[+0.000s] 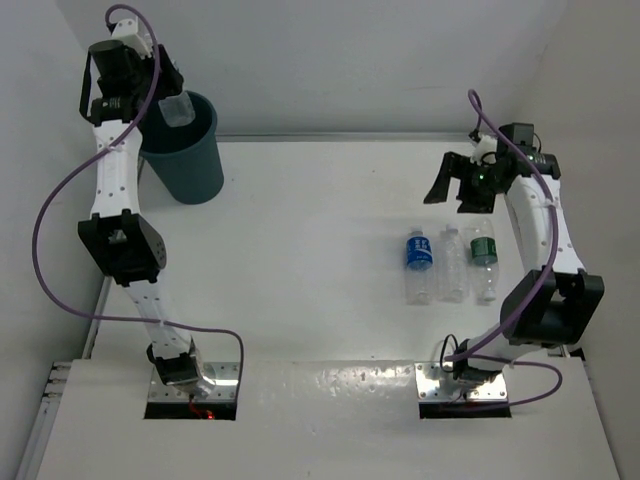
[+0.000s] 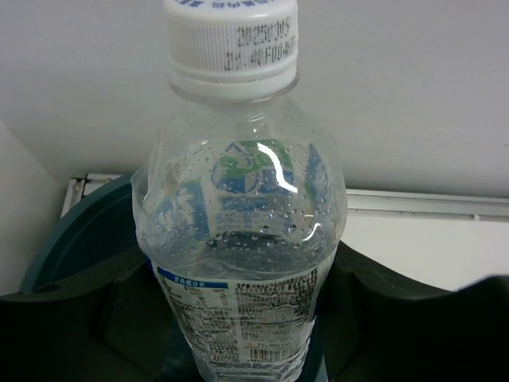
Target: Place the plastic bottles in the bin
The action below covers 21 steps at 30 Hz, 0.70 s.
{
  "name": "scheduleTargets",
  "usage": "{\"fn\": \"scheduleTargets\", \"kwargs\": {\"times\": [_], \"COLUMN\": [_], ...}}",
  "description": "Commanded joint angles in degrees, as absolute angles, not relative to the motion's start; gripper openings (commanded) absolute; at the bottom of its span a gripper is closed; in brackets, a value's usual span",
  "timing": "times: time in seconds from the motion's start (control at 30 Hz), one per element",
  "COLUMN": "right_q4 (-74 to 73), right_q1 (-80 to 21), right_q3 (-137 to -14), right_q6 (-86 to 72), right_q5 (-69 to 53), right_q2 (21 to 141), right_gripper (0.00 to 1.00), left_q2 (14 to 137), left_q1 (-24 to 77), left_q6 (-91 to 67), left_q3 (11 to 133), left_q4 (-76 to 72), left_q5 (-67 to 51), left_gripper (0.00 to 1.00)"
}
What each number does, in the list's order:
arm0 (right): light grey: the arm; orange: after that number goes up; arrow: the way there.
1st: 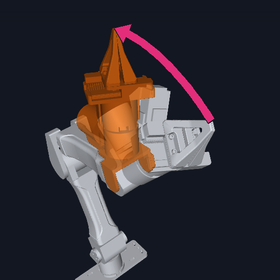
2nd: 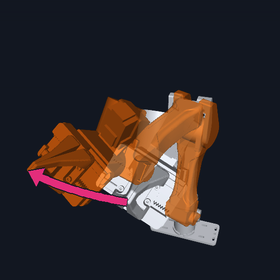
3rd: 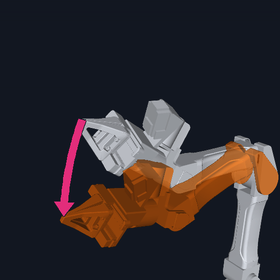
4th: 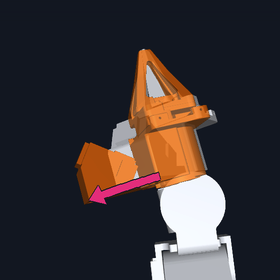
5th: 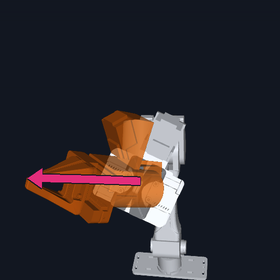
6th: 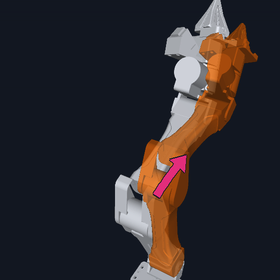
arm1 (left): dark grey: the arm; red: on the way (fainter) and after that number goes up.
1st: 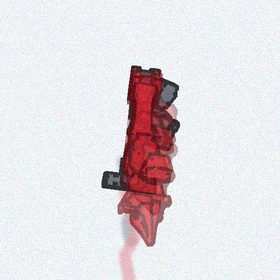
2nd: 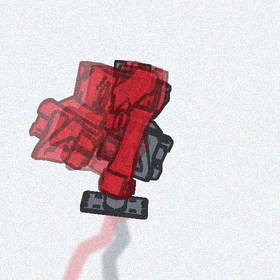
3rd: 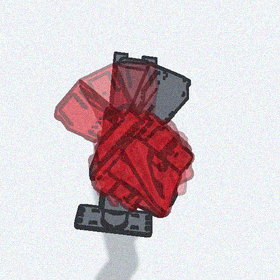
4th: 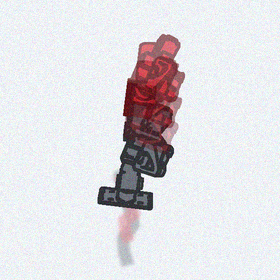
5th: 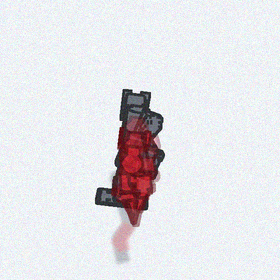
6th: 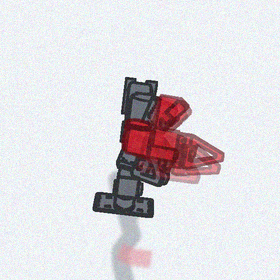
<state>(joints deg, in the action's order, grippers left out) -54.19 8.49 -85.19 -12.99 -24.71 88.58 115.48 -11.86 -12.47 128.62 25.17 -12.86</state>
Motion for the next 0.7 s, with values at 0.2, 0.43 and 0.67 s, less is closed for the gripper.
{"fn": "scheduleTargets", "kwargs": {"times": [0.2,0.43,0.67], "right_q4": [-54.1,-51.2,-49.5], "right_q1": [6.6,0.4,-3.0], "right_q3": [-74.3,-66.5,-61.6], "right_q6": [-11.2,-14.1,-18.9], "right_q5": [-16.5,-8.1,-8.0], "right_q2": [84.1,81.5,84.3], "right_gripper": [1.00,1.00,1.00], "left_q2": [113.4,107.2,91.1], "left_q1": [-11.4,-11.4,-6.2], "left_q6": [-10.1,-6.3,0.3], "left_q3": [128.4,128.4,110.6], "left_q4": [19.6,18.6,13.1], "left_q5": [-12.3,-9.8,-9.8], "left_gripper": [1.00,1.00,1.00]}}
